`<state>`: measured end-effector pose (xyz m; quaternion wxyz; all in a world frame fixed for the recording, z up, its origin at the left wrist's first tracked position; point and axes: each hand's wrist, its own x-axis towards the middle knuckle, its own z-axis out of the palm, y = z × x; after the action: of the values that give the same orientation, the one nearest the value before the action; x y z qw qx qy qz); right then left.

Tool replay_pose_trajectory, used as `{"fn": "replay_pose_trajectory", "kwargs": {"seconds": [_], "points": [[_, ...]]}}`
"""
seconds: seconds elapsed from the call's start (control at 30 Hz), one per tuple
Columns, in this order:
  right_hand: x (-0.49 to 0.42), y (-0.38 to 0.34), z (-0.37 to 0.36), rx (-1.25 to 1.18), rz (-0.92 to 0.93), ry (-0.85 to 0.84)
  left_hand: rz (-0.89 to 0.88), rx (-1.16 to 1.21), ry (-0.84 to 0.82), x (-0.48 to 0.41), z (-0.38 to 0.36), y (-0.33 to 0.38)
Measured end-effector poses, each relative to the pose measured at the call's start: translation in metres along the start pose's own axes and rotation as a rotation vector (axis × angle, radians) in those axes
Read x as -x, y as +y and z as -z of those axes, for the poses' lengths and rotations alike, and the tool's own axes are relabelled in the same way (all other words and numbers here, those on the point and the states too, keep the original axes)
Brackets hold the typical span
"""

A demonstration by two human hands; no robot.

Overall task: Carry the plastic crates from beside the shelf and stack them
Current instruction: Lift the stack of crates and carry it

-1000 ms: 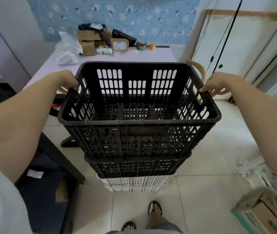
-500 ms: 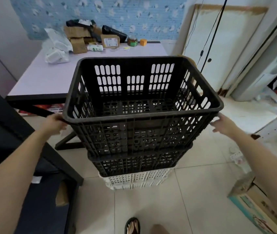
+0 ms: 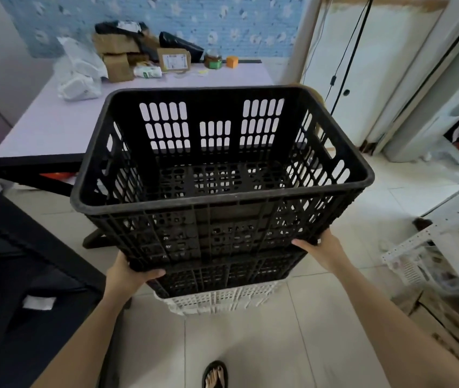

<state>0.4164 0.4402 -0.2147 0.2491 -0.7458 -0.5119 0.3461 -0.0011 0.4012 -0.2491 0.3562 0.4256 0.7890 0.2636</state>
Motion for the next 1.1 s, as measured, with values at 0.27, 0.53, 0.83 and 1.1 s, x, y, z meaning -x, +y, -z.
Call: {"fn": "replay_pose_trajectory", "kwargs": {"seconds": [0.27,0.53,0.83,1.1], "points": [[-0.008,0.008,0.002,0.054,0.062,-0.012,-0.031,-0.038,0.039,0.015,-0.002,0.006],[-0.009,0.016,0.000,0.024,0.079,-0.013,-0.060,-0.016,0.032,0.020,-0.005,-0.002],[-0.038,0.149,-0.075,-0.096,-0.163,-0.094,0.096,-0.052,0.043,-0.004,-0.065,-0.104],[-0.071,0.209,-0.172,-0.125,-0.004,0.032,0.139,-0.021,0.023,-0.067,-0.163,-0.181]]}}
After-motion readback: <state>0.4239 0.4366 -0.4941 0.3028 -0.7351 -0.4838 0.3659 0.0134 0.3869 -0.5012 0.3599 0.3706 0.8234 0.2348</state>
